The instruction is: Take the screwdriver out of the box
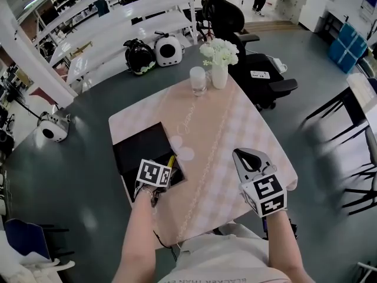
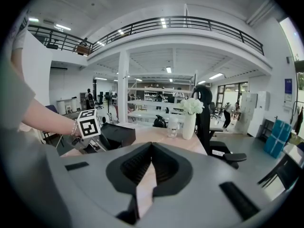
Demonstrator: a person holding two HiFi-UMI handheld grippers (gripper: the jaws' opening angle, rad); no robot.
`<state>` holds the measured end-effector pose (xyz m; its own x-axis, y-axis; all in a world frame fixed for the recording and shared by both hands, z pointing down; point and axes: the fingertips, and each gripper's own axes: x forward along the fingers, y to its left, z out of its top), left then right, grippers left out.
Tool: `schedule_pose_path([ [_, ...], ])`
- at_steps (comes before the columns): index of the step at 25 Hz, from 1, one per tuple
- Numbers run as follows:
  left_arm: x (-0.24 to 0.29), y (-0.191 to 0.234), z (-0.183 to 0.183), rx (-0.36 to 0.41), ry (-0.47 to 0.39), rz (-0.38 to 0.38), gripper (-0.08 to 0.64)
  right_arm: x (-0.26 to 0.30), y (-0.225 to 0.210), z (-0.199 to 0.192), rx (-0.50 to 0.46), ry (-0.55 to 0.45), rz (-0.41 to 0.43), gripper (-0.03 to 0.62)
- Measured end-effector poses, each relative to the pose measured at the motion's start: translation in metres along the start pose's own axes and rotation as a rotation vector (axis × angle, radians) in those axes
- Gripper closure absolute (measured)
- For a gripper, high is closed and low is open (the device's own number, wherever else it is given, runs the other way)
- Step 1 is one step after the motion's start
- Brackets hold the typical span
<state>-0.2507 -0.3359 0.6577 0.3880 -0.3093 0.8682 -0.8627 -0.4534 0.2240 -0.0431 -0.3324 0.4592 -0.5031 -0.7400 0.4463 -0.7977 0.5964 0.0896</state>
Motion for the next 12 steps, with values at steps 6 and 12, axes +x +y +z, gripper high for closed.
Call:
schedule_pose_path([
  [6, 0.015, 0.011, -0.003, -0.016, 0.052, 0.022, 0.36, 0.001, -0.002, -0.01, 0.008, 0.027, -0.008, 0.586],
  [12, 0.016, 0.019, -0.007, 0.001, 0.054, 0.098, 0.445, 0.0, -0.002, -0.014, 0.01, 0.038, -0.013, 0.586],
])
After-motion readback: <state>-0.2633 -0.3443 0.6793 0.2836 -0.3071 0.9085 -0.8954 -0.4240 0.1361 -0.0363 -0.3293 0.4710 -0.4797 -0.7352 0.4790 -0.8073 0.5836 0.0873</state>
